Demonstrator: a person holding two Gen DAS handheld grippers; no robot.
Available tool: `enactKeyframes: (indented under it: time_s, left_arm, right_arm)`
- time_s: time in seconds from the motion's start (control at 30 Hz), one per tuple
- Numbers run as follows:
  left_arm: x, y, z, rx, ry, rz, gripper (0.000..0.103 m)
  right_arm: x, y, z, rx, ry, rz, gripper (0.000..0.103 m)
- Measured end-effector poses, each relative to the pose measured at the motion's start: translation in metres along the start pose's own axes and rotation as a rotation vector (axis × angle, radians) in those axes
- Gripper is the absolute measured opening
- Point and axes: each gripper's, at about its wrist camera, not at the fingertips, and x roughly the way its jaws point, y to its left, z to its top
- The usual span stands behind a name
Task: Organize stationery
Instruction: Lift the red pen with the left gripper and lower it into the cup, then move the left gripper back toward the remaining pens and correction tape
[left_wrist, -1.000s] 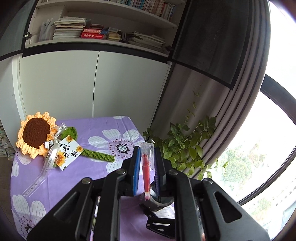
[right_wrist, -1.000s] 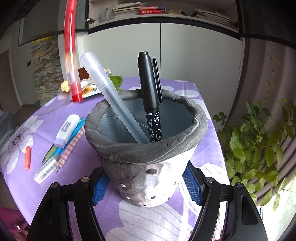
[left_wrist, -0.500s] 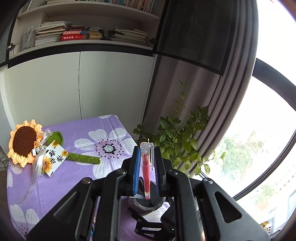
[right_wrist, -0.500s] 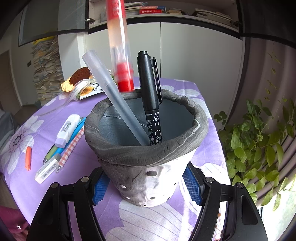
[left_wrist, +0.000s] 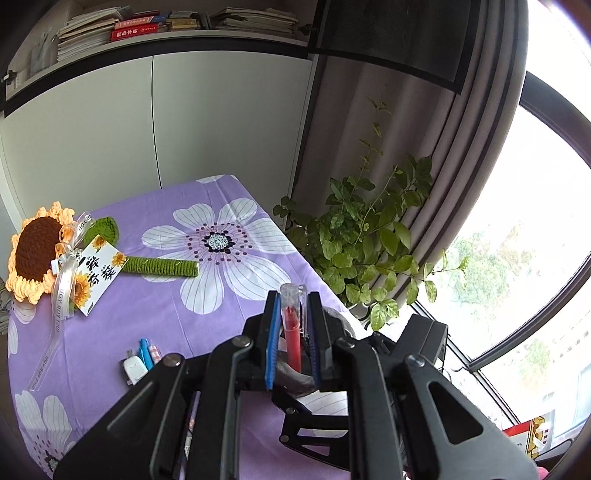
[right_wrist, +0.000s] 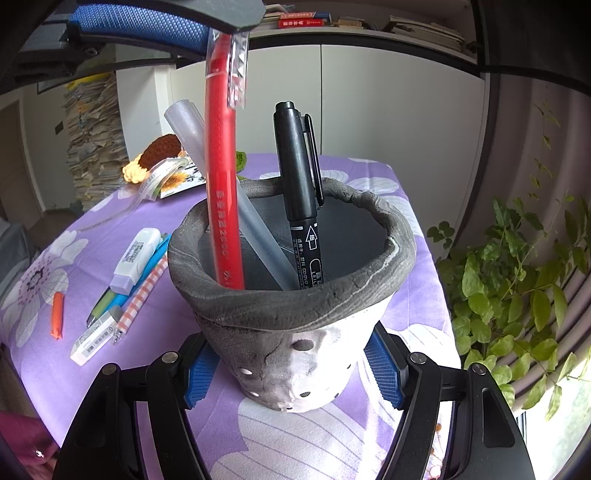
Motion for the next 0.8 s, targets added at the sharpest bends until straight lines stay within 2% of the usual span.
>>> enactKeyframes:
  time_s: [0.2, 0.3, 0.4, 0.43, 0.47, 0.53, 0.63, 0.8]
  left_arm:
    - [0.002, 0.005, -0.006, -0.001, 0.022, -0.011, 0.013]
    - [-0.009, 0.009, -0.005, 0.017, -0.001, 0.000, 0.019]
    - [-0.031, 0.023, 0.001, -0.011, -0.069, 0.027, 0.040]
    - [-0.039, 0.030, 0.002, -0.029, -0.098, 0.042, 0.051]
    - [-0.047, 0.038, 0.004, -0.048, -0.125, 0.063, 0.056]
    - [-0.057, 0.056, 0.003, -0.085, -0.151, 0.116, 0.056]
    - [-0.054, 0.086, -0.006, -0.160, -0.118, 0.167, 0.055]
    - [-0.024, 0.121, -0.033, -0.258, 0.031, 0.238, 0.052]
  right_arm:
    - [0.001, 0.003, -0.001, -0.001, 0.000, -0.001, 0.073]
    - [0.001, 0.006, -0.001, -0.002, 0.000, -0.001, 0.073]
    - [0.000, 0.004, -0.001, 0.003, 0.000, 0.002, 0.073]
    - [0.000, 0.002, -0.001, 0.002, 0.000, 0.002, 0.073]
    - [0.000, 0.002, 0.000, 0.002, 0.000, 0.002, 0.073]
    - [0.000, 0.002, 0.000, 0.003, 0.000, 0.003, 0.073]
    - [-0.001, 0.002, 0.000, 0.004, 0.000, 0.003, 0.073]
    - [-0.001, 0.003, 0.000, 0.004, 0.000, 0.004, 0.073]
